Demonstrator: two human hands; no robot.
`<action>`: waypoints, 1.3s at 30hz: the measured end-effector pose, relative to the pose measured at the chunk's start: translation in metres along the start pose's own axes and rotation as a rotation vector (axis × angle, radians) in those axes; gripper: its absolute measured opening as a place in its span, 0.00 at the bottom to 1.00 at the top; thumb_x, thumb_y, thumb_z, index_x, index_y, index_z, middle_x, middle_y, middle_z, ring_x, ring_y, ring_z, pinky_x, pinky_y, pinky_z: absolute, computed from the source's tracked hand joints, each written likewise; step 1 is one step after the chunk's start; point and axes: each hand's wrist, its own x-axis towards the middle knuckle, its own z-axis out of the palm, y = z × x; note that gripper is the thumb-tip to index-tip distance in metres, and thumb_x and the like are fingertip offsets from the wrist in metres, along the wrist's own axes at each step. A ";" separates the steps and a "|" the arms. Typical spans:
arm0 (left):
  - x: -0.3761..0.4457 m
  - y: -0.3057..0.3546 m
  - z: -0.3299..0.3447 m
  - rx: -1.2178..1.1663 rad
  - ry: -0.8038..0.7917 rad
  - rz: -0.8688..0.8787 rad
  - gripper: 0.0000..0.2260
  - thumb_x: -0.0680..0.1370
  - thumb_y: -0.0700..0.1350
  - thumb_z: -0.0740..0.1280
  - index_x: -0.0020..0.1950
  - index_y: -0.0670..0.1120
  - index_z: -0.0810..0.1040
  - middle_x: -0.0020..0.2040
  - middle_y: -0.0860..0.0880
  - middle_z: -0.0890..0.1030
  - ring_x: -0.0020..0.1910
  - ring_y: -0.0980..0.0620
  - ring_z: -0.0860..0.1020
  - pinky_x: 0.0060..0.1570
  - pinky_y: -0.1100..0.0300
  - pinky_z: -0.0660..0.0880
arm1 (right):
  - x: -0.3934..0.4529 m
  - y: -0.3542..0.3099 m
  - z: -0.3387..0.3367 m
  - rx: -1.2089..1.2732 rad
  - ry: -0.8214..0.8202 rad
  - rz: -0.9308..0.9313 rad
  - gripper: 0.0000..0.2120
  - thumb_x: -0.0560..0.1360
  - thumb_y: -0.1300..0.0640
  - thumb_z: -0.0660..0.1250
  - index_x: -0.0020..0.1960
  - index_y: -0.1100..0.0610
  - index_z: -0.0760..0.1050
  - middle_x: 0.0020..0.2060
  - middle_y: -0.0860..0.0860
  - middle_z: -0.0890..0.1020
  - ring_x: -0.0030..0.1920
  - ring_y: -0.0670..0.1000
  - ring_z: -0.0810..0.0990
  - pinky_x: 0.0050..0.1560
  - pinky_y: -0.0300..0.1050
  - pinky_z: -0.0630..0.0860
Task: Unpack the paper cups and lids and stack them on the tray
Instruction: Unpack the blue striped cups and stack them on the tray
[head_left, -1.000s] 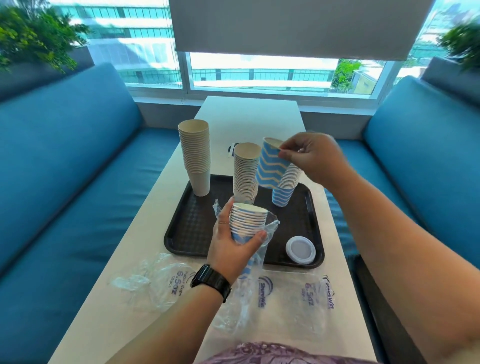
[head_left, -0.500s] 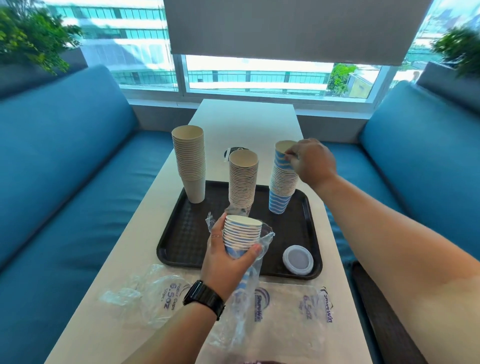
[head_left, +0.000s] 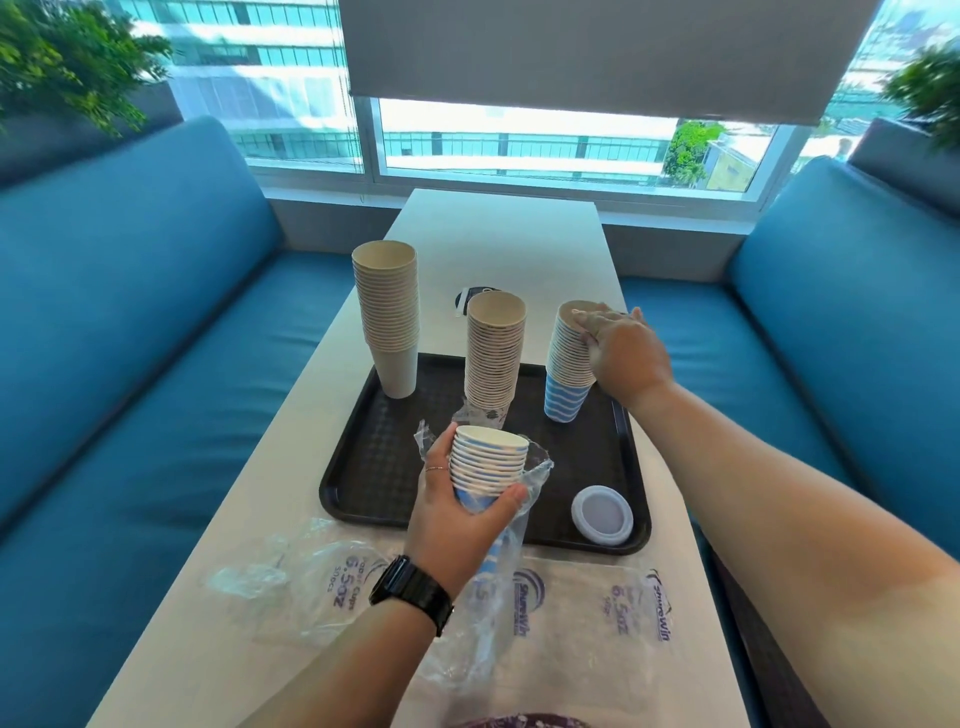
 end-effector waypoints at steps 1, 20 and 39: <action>0.000 0.000 0.000 -0.001 0.002 0.001 0.43 0.64 0.67 0.73 0.73 0.64 0.56 0.68 0.56 0.71 0.64 0.58 0.74 0.65 0.55 0.74 | -0.001 -0.001 -0.001 0.047 0.011 0.017 0.19 0.79 0.62 0.60 0.69 0.54 0.73 0.68 0.55 0.75 0.71 0.53 0.69 0.76 0.50 0.51; -0.004 0.013 -0.005 0.003 0.013 0.042 0.42 0.67 0.61 0.77 0.74 0.59 0.58 0.66 0.51 0.72 0.61 0.57 0.75 0.60 0.60 0.75 | -0.098 -0.083 -0.032 0.636 -0.239 -0.029 0.05 0.77 0.52 0.69 0.51 0.46 0.82 0.46 0.44 0.83 0.48 0.42 0.80 0.49 0.37 0.76; -0.010 0.019 -0.008 0.035 0.030 0.069 0.40 0.69 0.59 0.76 0.72 0.62 0.55 0.66 0.50 0.71 0.60 0.54 0.75 0.55 0.64 0.74 | -0.111 -0.076 -0.039 0.734 -0.352 -0.049 0.06 0.75 0.60 0.70 0.50 0.52 0.83 0.46 0.46 0.84 0.49 0.43 0.82 0.55 0.39 0.78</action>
